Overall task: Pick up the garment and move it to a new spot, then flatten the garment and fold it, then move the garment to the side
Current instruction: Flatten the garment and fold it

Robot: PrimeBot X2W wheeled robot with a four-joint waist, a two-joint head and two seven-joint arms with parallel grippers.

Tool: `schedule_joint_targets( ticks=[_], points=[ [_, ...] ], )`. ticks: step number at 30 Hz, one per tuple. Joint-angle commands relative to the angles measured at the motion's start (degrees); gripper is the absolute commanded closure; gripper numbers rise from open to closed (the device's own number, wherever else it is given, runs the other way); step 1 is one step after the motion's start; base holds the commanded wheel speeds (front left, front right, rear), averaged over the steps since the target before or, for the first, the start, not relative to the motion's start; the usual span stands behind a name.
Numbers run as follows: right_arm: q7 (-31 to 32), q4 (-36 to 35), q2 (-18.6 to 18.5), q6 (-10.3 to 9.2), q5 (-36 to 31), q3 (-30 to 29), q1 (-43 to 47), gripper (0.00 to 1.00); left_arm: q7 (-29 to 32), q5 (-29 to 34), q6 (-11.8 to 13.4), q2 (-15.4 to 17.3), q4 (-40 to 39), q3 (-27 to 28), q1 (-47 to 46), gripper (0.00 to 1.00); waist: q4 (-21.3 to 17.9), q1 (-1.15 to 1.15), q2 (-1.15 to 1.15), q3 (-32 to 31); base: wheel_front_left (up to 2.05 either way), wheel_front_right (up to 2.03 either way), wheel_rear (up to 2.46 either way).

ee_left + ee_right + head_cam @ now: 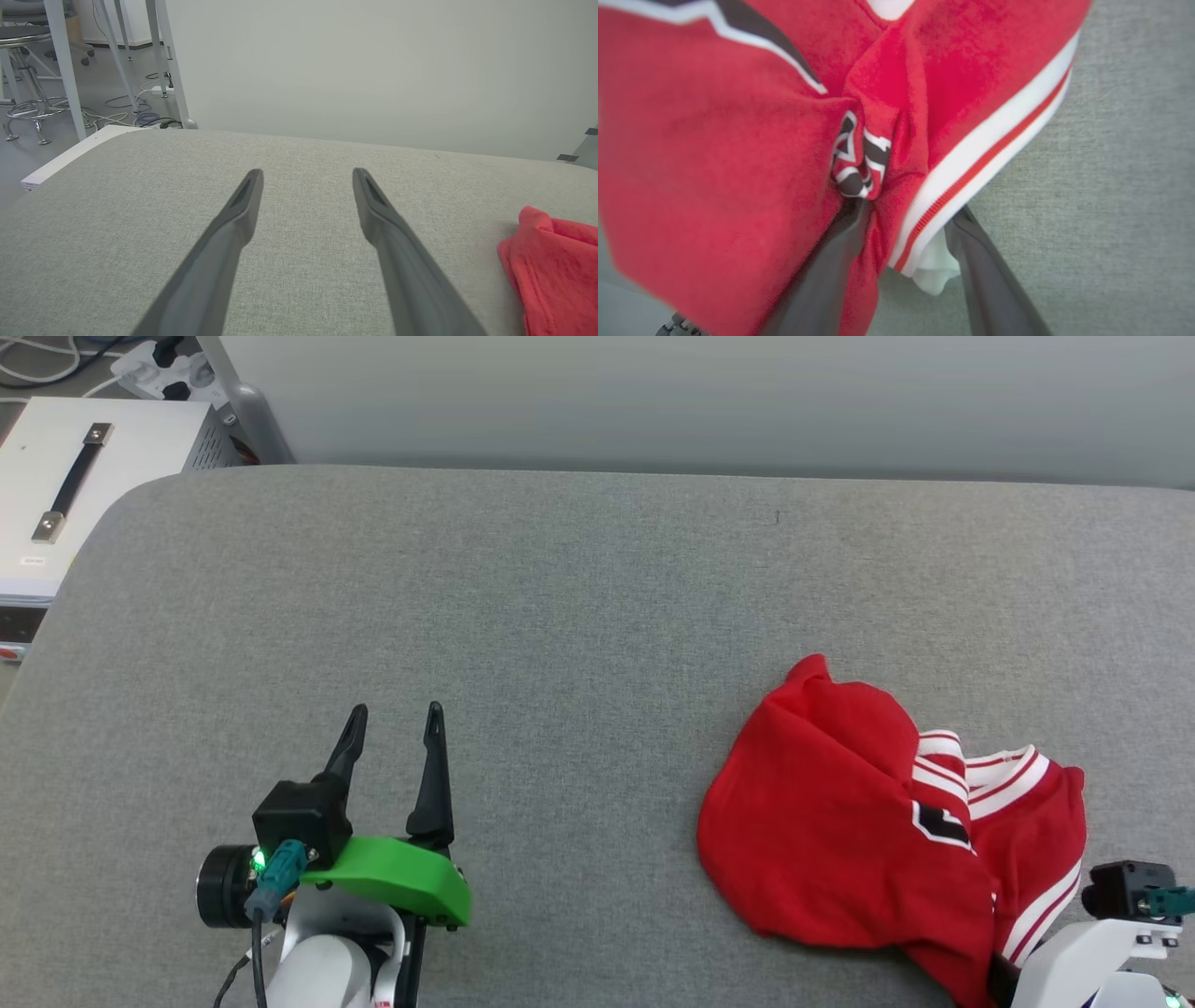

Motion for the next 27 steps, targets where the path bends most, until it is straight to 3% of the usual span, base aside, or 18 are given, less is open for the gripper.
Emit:
schedule_joint_targets(
  ticks=[1,11,18,22,27],
  points=[
    [-2.15,-0.57,0.54,-0.04,-0.85,-0.7,-0.66,0.0,0.12,-0.31,0.44,0.37,-0.3,-0.11,0.72,0.0,0.16,0.0,0.0,-0.18,0.0,0.0,0.0],
    [-21.47,-1.6,3.8,-0.04,-8.01,-4.61,-4.69,0.0,1.05,-1.03,1.04,1.16,-0.66,0.16,2.28,0.0,0.22,0.0,0.0,-2.64,0.0,0.0,0.0],
    [-27.5,-3.64,4.96,-0.04,-11.34,-3.01,-4.94,0.0,3.49,-1.08,0.98,2.16,-1.57,-0.5,2.55,0.0,-0.82,0.0,0.0,-3.81,0.0,0.0,0.0],
    [-28.55,-4.94,5.24,-0.04,-11.81,-1.94,-5.59,0.0,6.79,-0.51,-0.7,2.57,-2.21,-2.95,-0.17,0.0,-1.85,0.0,0.0,-2.99,0.0,0.0,0.0],
    [-29.59,-7.0,5.32,-0.04,-12.13,-0.78,-7.21,0.0,11.92,-0.25,-4.64,0.5,-1.22,-8.45,-6.89,0.0,-4.06,0.0,0.0,-0.44,0.0,0.0,0.0]
  ],
)
